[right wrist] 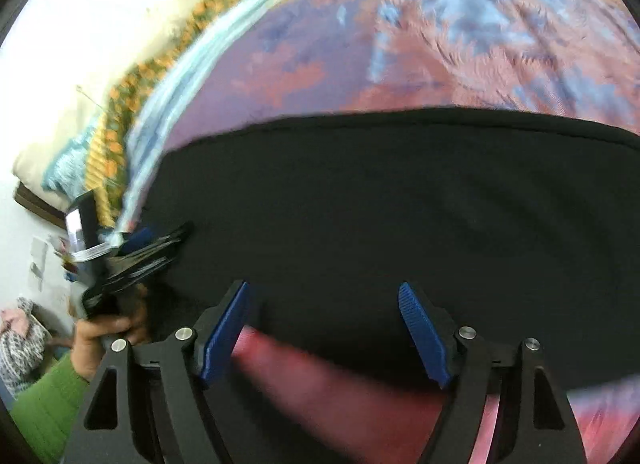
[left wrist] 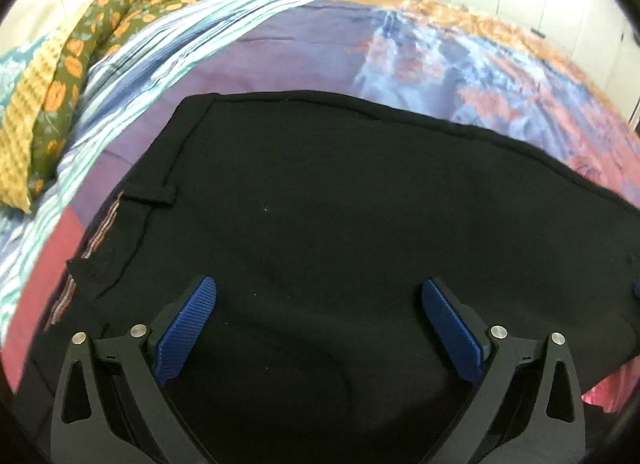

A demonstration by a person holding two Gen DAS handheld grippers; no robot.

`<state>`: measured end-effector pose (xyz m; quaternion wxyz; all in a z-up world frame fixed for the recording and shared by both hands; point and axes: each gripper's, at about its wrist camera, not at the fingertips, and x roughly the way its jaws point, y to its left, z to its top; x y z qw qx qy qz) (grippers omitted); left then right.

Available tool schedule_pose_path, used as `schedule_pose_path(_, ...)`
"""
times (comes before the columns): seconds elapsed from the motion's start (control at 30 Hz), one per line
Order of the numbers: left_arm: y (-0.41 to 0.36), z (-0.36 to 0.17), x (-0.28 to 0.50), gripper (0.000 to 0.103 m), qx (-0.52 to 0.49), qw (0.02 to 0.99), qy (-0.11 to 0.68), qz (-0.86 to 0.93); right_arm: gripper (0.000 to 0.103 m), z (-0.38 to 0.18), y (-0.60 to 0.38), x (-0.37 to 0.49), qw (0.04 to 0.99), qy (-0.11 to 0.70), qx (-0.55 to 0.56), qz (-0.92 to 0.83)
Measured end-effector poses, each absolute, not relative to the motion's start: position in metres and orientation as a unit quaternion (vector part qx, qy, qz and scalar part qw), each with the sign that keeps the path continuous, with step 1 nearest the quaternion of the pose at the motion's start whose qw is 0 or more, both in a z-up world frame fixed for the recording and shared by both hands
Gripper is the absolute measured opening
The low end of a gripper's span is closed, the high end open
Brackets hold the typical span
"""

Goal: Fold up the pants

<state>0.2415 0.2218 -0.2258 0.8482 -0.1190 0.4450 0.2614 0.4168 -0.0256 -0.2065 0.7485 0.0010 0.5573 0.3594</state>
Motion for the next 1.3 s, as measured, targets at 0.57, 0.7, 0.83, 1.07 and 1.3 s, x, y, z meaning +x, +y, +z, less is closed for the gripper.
schedule_pose_path(0.57, 0.223, -0.236, 0.247, 0.103, -0.102, 0.855, 0.432, 0.268, 0.075, -0.177, -0.439, 0.549, 0.851, 0.525, 0.032, 0.014)
schedule_pose_path(0.7, 0.222, -0.237, 0.248, 0.102, -0.1, 0.854, 0.434, 0.269, 0.07, -0.177, -0.41, 0.568, 0.856, 0.515, 0.026, 0.037)
schedule_pose_path(0.83, 0.223, -0.237, 0.248, 0.102, -0.1, 0.854, 0.434, 0.269, 0.035, -0.194, -0.405, 0.585, 0.845, 0.534, 0.03, 0.017)
schedule_pose_path(1.07, 0.223, -0.237, 0.249, 0.102, -0.1, 0.853, 0.435, 0.27, 0.007, -0.126, -0.399, 0.492, 0.897, 0.433, -0.033, 0.079)
schedule_pose_path(1.3, 0.224, -0.237, 0.25, 0.102, -0.096, 0.851, 0.439, 0.272, 0.007, -0.106, -0.426, 0.317, 0.904, 0.415, 0.017, 0.102)
